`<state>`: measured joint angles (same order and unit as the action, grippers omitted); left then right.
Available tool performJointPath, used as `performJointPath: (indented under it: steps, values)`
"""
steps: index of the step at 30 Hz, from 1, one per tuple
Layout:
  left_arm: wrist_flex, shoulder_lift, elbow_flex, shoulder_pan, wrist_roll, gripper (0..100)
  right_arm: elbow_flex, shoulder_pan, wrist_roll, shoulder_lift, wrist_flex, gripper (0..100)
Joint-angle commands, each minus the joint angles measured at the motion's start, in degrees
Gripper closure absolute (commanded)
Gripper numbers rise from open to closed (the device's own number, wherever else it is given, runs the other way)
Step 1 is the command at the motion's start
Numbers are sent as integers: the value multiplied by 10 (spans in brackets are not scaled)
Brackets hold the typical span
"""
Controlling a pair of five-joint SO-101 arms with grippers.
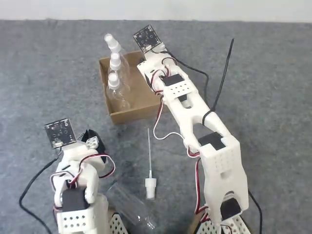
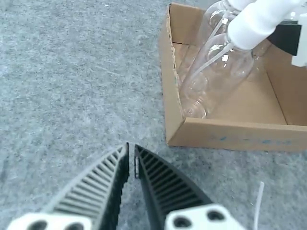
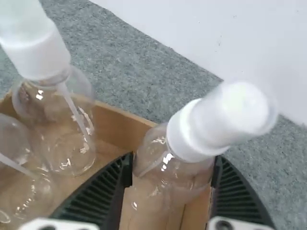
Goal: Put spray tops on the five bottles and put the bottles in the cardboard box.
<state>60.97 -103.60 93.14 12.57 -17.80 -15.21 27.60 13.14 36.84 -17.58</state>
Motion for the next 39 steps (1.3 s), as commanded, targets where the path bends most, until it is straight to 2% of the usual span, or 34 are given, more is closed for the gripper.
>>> performJointPath:
  steps: [1,5,12,31,35,39]
  values:
    - [-20,-10,-29,4,-3,987,-40,-5,2,-17,-5,744]
    - [-20,-10,-29,4,-3,987,-37,-4,-46,-17,-13,693]
    - [-20,-10,-29,4,-3,987,-36,-4,-45,-35,-35,694]
    - [-20,-10,-29,4,-3,987,-36,4,-51,-141,-240,694]
    - [-20,-10,-29,4,-3,987,-36,6,-113,-161,-281,695]
    - [-20,-10,-28,4,-3,987,-36,6,-145,-186,-319,695]
